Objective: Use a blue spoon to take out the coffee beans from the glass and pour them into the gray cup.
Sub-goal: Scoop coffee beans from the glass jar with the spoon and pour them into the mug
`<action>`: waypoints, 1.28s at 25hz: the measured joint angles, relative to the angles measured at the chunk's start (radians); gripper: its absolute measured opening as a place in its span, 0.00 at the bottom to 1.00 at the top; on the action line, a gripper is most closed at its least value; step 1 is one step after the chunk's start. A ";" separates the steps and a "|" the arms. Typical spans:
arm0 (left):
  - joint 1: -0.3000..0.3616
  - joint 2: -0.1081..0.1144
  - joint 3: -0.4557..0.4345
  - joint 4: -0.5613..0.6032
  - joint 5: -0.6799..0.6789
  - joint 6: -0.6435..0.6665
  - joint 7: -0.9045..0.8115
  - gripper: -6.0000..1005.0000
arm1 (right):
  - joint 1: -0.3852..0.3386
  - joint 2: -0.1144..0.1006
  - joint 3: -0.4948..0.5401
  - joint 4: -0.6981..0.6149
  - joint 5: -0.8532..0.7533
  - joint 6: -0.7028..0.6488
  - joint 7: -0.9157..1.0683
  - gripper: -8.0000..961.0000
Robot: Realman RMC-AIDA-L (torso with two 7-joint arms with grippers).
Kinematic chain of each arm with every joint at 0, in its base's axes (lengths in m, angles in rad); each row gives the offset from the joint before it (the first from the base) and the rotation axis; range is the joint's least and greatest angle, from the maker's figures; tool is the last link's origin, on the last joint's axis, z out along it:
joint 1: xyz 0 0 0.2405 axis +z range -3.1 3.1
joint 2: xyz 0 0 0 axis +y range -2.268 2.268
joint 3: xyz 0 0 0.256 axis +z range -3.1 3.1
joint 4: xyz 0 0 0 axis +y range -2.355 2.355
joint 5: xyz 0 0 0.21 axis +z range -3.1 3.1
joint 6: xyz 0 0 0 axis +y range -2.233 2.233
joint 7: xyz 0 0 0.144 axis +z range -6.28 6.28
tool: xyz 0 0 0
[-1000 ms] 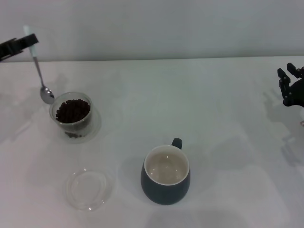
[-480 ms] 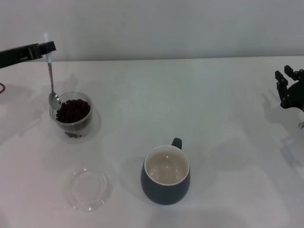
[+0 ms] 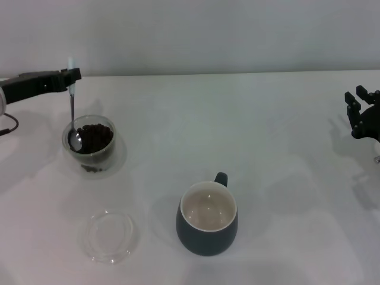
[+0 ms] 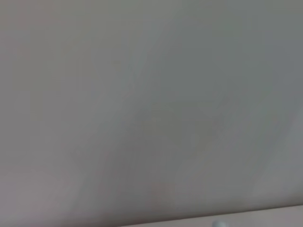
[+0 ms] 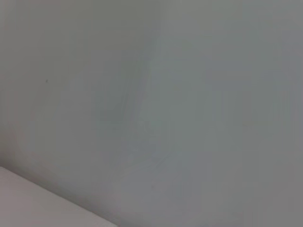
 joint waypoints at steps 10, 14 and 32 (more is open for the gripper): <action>0.058 -0.051 -0.007 0.076 0.022 -0.032 0.012 0.13 | 0.004 0.000 0.000 0.008 0.000 0.000 0.012 0.28; 0.070 -0.062 -0.010 0.078 0.012 -0.034 0.010 0.13 | 0.005 0.000 0.000 0.008 0.000 0.000 0.012 0.28; 0.123 -0.057 -0.012 -0.041 -0.193 -0.023 -0.045 0.13 | 0.005 0.002 -0.002 0.011 0.000 0.000 0.017 0.29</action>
